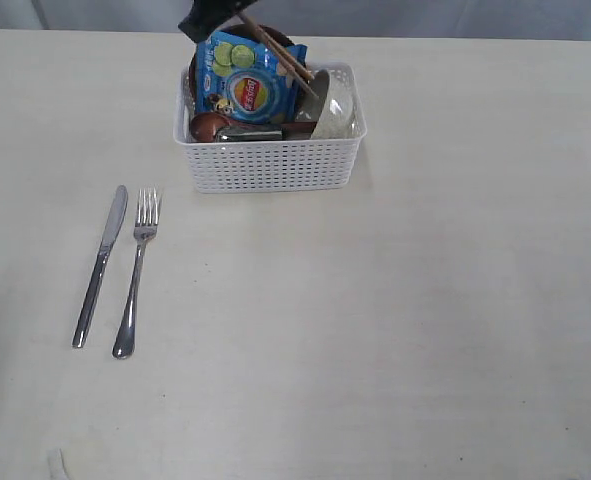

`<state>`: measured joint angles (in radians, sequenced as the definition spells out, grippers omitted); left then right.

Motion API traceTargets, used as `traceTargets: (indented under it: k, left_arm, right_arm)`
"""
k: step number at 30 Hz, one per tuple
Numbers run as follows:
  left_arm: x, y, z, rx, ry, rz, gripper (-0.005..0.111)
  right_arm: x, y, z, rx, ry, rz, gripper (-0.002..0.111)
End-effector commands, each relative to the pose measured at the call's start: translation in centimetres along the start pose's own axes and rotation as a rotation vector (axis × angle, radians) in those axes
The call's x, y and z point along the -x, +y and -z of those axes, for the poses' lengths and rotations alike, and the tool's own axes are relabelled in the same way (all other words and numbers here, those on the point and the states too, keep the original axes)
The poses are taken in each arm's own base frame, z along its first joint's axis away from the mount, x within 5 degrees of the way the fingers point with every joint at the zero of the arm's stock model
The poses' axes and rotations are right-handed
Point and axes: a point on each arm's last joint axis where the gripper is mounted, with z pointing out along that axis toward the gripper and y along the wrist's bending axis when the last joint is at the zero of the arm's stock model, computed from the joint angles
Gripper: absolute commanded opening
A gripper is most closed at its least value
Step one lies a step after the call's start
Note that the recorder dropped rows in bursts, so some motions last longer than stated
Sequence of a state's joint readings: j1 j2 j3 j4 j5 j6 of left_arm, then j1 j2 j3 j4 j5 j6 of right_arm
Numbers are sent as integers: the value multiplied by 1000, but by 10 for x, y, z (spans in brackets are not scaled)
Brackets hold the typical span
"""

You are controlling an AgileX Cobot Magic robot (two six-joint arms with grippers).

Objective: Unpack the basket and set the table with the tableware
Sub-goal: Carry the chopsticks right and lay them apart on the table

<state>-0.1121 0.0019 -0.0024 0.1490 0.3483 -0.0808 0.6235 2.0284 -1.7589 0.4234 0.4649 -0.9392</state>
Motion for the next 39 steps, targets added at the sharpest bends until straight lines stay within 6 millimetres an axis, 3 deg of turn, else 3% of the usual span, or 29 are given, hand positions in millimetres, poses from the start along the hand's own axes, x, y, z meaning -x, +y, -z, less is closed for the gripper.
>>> traceTargets:
  k: [1,4,6,9,11,13,14,16,19,22,25,36,39]
  left_arm:
    - [-1,0,0,-4,-1,-4,0]
    - [-1,0,0,-4,-1,-4,0]
    - [-1,0,0,-4,-1,-4,0]
    - [-1,0,0,-4,-1,-4,0]
    - [-1,0,0,-5,-1,-2,0]
    - [-1,0,0,-7,0,4,0]
    - [-1,0,0,-7,0,4,0]
    - [-1,0,0,-7,0,4,0]
    - [-1,0,0,-7,0,4,0]
    - [-1,0,0,-7,0,4,0]
    - [-1,0,0,-7,0,4,0]
    - [-1,0,0,-6,0,2,0]
    - [-1,0,0,-6,0,2,0]
  right_arm:
    - [13,-5,31,-13,12,-33,-1]
    - [14,-15,51,-82,74,-77,-1]
    - [2,-31,64,-136,147,-206,-1]
    - [-41,-74,86,-210,284,-511,-1]
    - [-83,-102,102,-269,394,-731,-1]
    - [-131,-117,114,-300,524,-923,-1]
    - [-159,-121,118,-309,581,-1012,-1]
    - [-195,-118,121,-295,650,-1103,-1]
    - [-239,-107,119,-290,696,-1217,-1]
    - [-269,-91,116,-305,708,-1277,-1]
    - [-285,-76,109,-330,692,-1281,-1]
    - [-300,-50,78,-280,746,-1246,0]
    - [-305,-45,71,-256,771,-1230,9]
